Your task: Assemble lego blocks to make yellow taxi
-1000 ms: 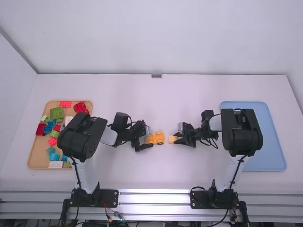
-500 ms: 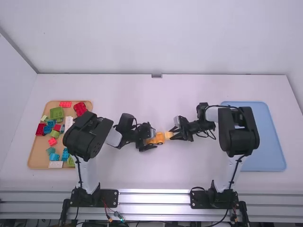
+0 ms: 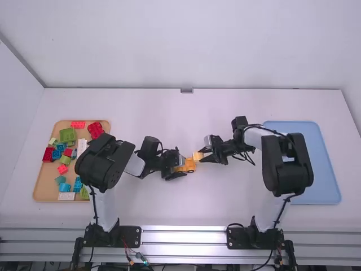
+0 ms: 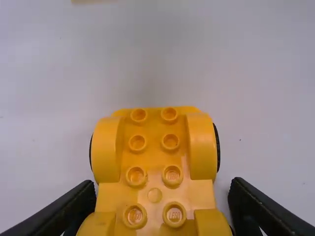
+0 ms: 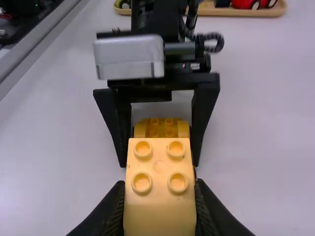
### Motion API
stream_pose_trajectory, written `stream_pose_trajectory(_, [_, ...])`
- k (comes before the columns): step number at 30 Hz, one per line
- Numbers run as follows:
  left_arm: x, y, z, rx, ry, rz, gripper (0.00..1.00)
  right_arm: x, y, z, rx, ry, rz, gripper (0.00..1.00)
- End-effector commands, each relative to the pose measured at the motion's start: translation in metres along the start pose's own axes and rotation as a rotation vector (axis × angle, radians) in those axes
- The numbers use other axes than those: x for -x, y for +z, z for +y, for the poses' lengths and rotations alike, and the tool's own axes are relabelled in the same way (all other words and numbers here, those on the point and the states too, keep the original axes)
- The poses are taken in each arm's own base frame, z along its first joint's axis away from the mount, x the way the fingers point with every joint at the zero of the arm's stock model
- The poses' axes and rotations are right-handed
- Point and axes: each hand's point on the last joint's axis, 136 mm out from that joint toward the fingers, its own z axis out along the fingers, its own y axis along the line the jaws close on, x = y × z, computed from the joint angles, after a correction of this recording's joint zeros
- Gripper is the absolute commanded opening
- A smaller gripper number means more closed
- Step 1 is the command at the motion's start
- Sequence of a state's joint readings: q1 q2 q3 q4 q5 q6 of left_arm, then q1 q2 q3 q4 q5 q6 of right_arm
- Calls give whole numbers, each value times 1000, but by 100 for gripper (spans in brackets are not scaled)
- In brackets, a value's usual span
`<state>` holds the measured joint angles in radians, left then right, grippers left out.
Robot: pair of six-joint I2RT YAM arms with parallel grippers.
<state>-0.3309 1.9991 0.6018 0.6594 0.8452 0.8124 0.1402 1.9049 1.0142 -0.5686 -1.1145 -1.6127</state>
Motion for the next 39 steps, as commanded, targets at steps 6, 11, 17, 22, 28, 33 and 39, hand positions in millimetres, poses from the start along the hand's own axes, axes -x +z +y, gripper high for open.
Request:
stream_pose_trajectory(6, [-11, 0, -10, -26, -7, 15, 59, -5, 7, -1, -152, 101, 109, 1])
stream_pose_trajectory(11, [-10, 1, -11, -30, -4, 17, 58, -10, 30, 4, -171, 118, 131, 0])
stream_pose_trajectory(17, [-13, 3, -13, -37, -11, 19, 54, -16, 43, 15, -149, 93, 170, 0])
stream_pose_trajectory(22, [-17, 4, -21, -69, 16, 11, 49, -17, 47, 19, -134, 96, 177, 0])
stream_pose_trajectory(28, [-13, 4, -23, -90, 22, -8, 49, -34, 55, 20, -117, 123, 184, 0])
stream_pose_trajectory(33, [-15, 5, -21, -101, -3, 13, 50, -34, 58, 26, -91, 67, 190, 0])
stream_pose_trajectory(39, [-13, 7, -15, -107, -16, 23, 45, -36, 58, 28, -89, 68, 191, 0])
